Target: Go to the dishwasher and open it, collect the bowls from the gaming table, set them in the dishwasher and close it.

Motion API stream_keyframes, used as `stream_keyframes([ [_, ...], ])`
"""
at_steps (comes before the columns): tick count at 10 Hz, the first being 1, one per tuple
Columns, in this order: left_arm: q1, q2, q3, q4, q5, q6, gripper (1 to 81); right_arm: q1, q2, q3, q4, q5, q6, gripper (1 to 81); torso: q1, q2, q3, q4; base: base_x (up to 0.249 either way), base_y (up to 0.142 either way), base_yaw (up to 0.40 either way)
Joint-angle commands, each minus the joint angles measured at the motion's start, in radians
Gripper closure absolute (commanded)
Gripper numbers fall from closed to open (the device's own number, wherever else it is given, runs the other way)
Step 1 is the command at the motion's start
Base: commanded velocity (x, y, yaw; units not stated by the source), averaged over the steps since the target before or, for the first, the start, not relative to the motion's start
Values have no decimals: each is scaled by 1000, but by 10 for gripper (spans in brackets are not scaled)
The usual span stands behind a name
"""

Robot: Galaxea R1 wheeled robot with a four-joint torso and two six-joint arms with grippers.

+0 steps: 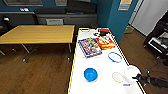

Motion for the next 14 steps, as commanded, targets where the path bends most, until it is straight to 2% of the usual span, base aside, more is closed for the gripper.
stream_keyframes([
  [1, -4, -10, 3, 13, 65, 4, 10, 98, -411, 408, -93, -296, -109, 811, 0, 0, 0, 0, 0, 0, 0],
  [2, -4, -10, 3, 13, 65, 4, 10, 68, -493, 512, -92, -325, -152, 811, 0, 0, 0, 0, 0, 0, 0],
  [4, -4, -18, 16, 14, 65, 5, 10, 5, -635, 684, -81, -330, -201, 811, 0, 0, 0, 0, 0, 0, 0],
  [5, -4, -30, 43, 14, 65, 5, 10, -33, -686, 748, -65, -327, -250, 811, 0, 0, 0, 0, 0, 0, 0],
  [6, -4, -58, 95, 14, 65, 5, 10, -98, -739, 789, -14, -313, -320, 811, 0, 0, 0, 0, 0, 0, 0],
  [7, -4, -105, 180, 14, 64, 5, 10, -170, -789, 815, 92, -246, -454, 811, 0, 0, 0, 0, 0, 0, 0],
  [8, -10, -164, 277, 14, 58, 5, 10, -281, -816, 815, 242, -177, -647, 811, 0, 0, 0, 0, 0, 0, 0],
  [9, -13, -228, 364, 13, 53, 5, 10, -366, -813, 806, 305, -120, -745, 811, 0, 0, 0, 0, 0, 0, 0],
  [10, -21, -291, 438, 13, 50, 5, 10, -512, -776, 780, 308, -22, -822, 811, 0, 0, 0, 0, 0, 0, 0],
  [11, -31, -380, 539, 11, 48, 5, 10, -630, -735, 762, 287, 79, -864, 811, 0, 0, 0, 0, 0, 0, 0],
  [12, -39, -451, 608, 8, 12, 5, 10, -725, -697, 734, 279, 181, -873, 811, 0, 0, 0, 0, 0, 0, 0],
  [13, -53, -523, 673, 2, -33, 4, 10, -795, -646, 709, 259, 262, -873, 811, 0, 0, 0, 0, 0, 0, 0],
  [14, -66, -579, 730, -1, -34, 4, 10, -848, -606, 701, 253, 302, -873, 811, 0, 0, 0, 0, 0, 0, 0],
])
